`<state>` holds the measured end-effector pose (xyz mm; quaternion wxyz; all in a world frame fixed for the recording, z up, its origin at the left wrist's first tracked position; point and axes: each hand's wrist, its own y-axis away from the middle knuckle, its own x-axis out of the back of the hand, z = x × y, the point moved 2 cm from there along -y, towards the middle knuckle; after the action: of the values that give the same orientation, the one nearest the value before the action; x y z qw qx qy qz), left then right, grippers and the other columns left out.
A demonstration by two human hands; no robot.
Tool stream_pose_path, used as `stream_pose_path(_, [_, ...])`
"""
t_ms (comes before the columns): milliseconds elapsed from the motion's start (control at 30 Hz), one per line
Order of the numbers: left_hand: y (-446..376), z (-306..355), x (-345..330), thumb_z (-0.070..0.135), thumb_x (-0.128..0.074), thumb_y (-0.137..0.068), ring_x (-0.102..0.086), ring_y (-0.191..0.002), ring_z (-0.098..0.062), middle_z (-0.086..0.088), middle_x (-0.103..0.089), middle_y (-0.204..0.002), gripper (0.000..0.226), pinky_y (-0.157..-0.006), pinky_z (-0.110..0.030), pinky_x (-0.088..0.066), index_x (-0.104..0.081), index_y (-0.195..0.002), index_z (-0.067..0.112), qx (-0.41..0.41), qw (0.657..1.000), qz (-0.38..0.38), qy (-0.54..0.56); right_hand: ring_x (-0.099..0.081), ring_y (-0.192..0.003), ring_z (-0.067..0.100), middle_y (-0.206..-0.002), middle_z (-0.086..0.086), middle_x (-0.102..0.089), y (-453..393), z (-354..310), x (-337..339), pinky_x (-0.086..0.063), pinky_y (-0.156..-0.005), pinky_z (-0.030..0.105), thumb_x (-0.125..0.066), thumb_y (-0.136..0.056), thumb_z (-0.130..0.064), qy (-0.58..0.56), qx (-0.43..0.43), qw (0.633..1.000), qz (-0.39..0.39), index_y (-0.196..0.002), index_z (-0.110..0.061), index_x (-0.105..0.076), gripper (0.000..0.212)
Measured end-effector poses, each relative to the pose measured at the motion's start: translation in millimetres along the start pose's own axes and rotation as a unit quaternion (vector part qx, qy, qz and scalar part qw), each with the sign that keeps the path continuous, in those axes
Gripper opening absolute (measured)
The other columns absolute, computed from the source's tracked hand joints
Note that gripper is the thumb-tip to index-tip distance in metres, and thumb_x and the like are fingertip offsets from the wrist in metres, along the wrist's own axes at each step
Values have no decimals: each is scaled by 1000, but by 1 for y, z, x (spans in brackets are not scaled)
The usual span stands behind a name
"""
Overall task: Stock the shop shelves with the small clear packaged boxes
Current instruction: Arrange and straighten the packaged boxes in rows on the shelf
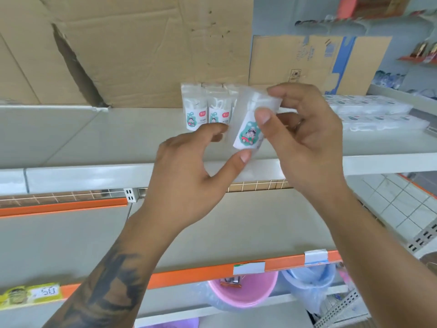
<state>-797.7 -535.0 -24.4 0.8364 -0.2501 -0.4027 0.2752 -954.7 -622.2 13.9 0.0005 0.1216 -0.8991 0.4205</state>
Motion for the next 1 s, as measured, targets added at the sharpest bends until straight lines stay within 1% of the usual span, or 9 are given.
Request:
stream_pose_path(67, [7,-14,7,70,-49,-91,-61,-122,-22,5,-69,-128,63,-111,-50,-39,-61,-135,26,-8,988,20,-151,-70,-92,17,-106,-6,-69,-12,7,-7,-57,-81,35,-72,-94,-29,61,13,998,-3,-113,-25,-61,23])
stream_pose_path(167, [21,-34,8,72,-45,-91,-56,-127,-34,-4,-65,-132,65,-115,-57,-30,-64,-130,23,13,962,6,-272,-63,-103,14,-115,-5,-66,-30,27,-19,-49,-93,27,-68,-95,-39,206,63,976,-19,-121,-20,-63,33])
stream_pose_path(233, [27,-45,4,72,-45,-94,-56,-124,-35,-4,-65,-126,63,-115,-57,-29,-66,-124,21,-4,949,3,-315,-61,-107,21,-118,-2,-66,-39,44,-28,-47,-98,39,-64,-96,-43,272,97,957,-45,-123,-17,-63,38])
stream_pose_path(267, [29,-48,4,71,-45,-95,-56,-121,-34,-3,-65,-123,61,-114,-56,-30,-66,-122,20,-19,946,9,-325,-61,-109,25,-118,-1,-66,-41,50,-33,-45,-99,46,-62,-96,-46,297,109,947,-57,-122,-17,-63,39])
stream_pose_path(300, [30,-50,3,70,-46,-96,-57,-118,-33,-2,-65,-121,59,-113,-54,-31,-66,-120,20,-30,944,18,-328,-60,-110,28,-118,0,-67,-43,56,-37,-43,-100,49,-60,-96,-48,321,118,937,-67,-122,-18,-64,40])
stream_pose_path(467, [31,-53,4,71,-44,-96,-57,-111,-30,1,-63,-120,58,-106,-48,-35,-65,-119,22,-44,937,28,-345,-57,-117,31,-119,0,-66,-44,71,-45,-32,-100,42,-58,-93,-51,390,133,907,-88,-121,-23,-63,40])
stream_pose_path(600, [31,-56,2,69,-44,-98,-56,-109,-32,-1,-63,-121,58,-100,-49,-37,-64,-120,20,-60,931,44,-357,-55,-115,33,-121,3,-64,-45,76,-45,-33,-97,42,-59,-93,-46,408,108,902,-88,-120,-21,-64,37])
stream_pose_path(733, [33,-58,0,68,-43,-99,-56,-111,-34,-4,-62,-127,60,-100,-50,-37,-64,-126,18,-76,925,57,-368,-55,-117,32,-124,2,-63,-44,76,-44,-35,-97,43,-60,-93,-42,417,99,900,-86,-120,-19,-65,36])
stream_pose_path(1000, [37,-60,-1,64,-42,-101,-53,-110,-34,-5,-60,-123,59,-103,-49,-35,-61,-131,17,-73,928,60,-360,-56,-119,29,-127,1,-63,-44,78,-45,-34,-99,39,-60,-95,-42,411,96,902,-93,-123,-21,-64,35])
